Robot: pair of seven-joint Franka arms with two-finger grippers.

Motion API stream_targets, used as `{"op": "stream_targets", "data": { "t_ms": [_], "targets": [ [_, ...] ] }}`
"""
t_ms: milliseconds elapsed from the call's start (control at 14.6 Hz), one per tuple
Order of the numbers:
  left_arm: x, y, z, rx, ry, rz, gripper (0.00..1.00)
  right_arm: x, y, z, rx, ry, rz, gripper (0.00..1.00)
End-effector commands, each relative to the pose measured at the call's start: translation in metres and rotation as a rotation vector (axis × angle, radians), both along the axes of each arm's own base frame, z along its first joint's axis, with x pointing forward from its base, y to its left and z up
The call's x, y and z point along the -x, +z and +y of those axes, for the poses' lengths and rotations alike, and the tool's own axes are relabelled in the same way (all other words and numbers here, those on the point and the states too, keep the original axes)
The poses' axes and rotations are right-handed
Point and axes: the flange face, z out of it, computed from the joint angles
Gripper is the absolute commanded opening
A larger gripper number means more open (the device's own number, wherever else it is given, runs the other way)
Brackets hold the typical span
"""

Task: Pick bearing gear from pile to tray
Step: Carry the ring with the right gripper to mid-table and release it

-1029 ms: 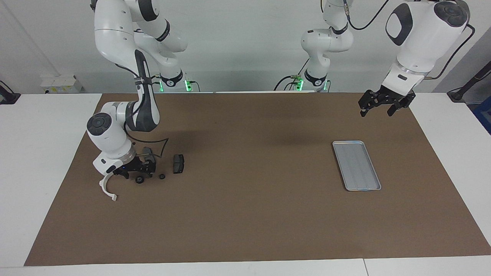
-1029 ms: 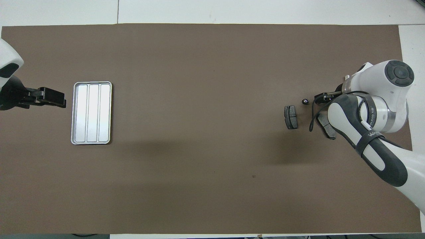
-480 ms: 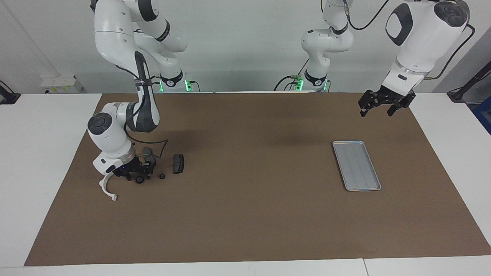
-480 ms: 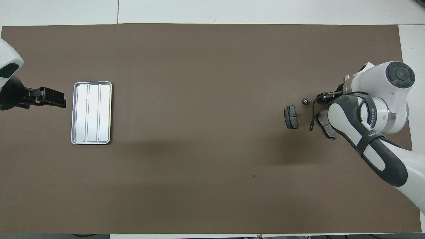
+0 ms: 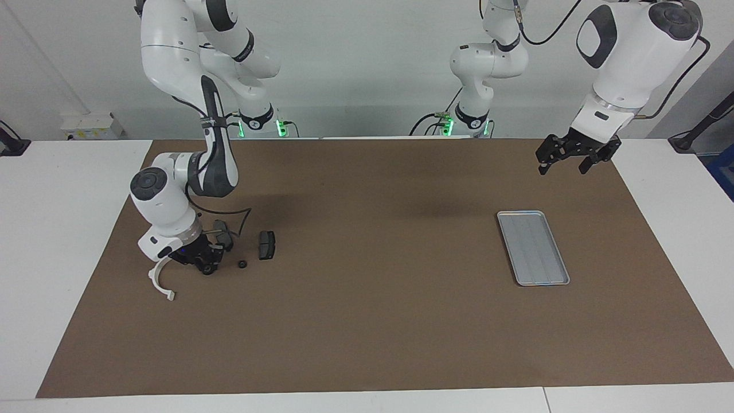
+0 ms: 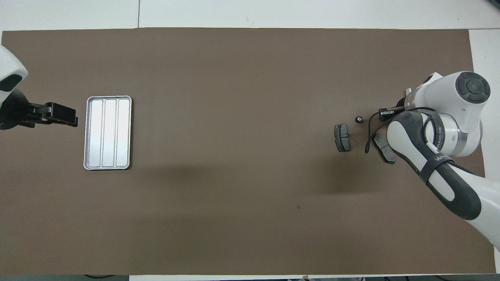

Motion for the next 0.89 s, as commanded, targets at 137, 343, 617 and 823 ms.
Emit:
{"op": "stream_targets", "data": {
  "t_ms": [137,343,617,823],
  "targets": [
    [0.005,0.002,0.001,-0.005,0.002,-0.003,1.0,-0.041,0.112,0.02,0.004,-0.08,-0.01,0.0],
    [0.005,0.002,0.001,-0.005,0.002,-0.003,1.0,-0.048,0.15,0.093,-0.01,-0.059,-0.006,0.0],
    [0.005,0.003,0.001,-0.005,0.002,-0.004,1.0,-0.015,0.147,0.288,-0.026,-0.156,-0.032,0.0],
    [0.005,0.003,0.001,-0.005,0.002,-0.004,1.0,0.013,0.119,0.372,-0.037,-0.119,-0.036,0.0]
  ]
}}
